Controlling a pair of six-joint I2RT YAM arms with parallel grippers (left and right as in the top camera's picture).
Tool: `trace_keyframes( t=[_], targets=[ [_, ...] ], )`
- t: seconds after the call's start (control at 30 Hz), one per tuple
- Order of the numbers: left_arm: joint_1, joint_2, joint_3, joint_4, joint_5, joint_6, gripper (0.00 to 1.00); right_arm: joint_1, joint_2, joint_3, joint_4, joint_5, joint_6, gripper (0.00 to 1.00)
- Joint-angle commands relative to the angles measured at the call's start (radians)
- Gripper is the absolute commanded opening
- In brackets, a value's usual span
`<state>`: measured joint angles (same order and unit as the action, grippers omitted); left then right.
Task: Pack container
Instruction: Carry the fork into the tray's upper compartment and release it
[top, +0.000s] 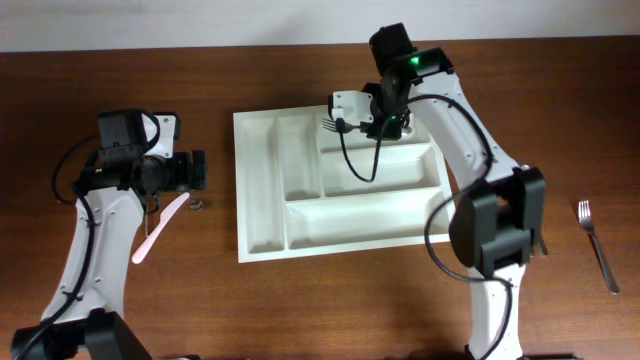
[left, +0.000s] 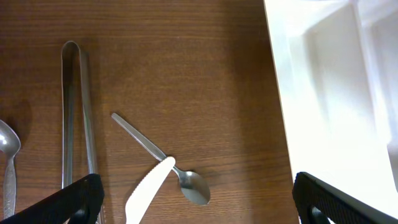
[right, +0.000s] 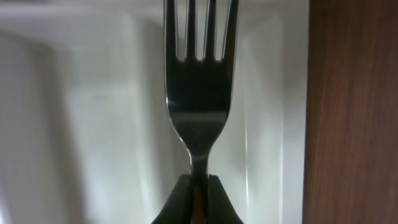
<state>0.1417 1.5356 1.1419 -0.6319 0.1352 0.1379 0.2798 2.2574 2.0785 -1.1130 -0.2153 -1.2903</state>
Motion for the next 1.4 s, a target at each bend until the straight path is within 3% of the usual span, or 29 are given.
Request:
trace_keyframes(
  t=[0.0, 0.2, 0.3, 0.37, 0.47, 0.7, 0.9, 1.1, 1.37],
  targets=[
    [0.003, 0.006, 0.018, 0.002, 0.015, 0.017, 0.99, -0.028, 0.045, 0.0, 0.039, -0.013, -0.06, 0.04],
    [0.003, 0.006, 0.018, 0.002, 0.015, 0.017, 0.99, -0.04, 0.056, 0.002, 0.058, -0.009, -0.06, 0.05],
    [0.003, 0.006, 0.018, 0.002, 0.015, 0.017, 0.99, -0.04, 0.041, 0.005, 0.058, 0.024, 0.011, 0.15],
    [0.003, 0.006, 0.018, 0.002, 0.015, 0.017, 0.99, -0.04, 0.023, 0.023, 0.045, 0.032, 0.138, 0.22],
    [0.003, 0.006, 0.018, 0.002, 0.015, 0.017, 0.99, -0.04, -0.02, 0.066, 0.0, 0.032, 0.359, 0.42],
    [0.003, 0.006, 0.018, 0.002, 0.015, 0.017, 0.99, -0.08, -0.137, 0.239, -0.263, 0.032, 0.713, 0.45],
    [0.003, 0.006, 0.018, 0.002, 0.015, 0.017, 0.99, -0.308, -0.193, 0.304, -0.415, 0.031, 0.945, 0.45],
    [0.003, 0.006, 0.018, 0.002, 0.015, 0.017, 0.99, -0.603, -0.174, 0.236, -0.455, 0.031, 1.081, 0.44],
    [0.003, 0.006, 0.018, 0.002, 0.015, 0.017, 0.99, -0.88, -0.172, -0.032, -0.451, 0.032, 1.091, 0.44]
  ],
)
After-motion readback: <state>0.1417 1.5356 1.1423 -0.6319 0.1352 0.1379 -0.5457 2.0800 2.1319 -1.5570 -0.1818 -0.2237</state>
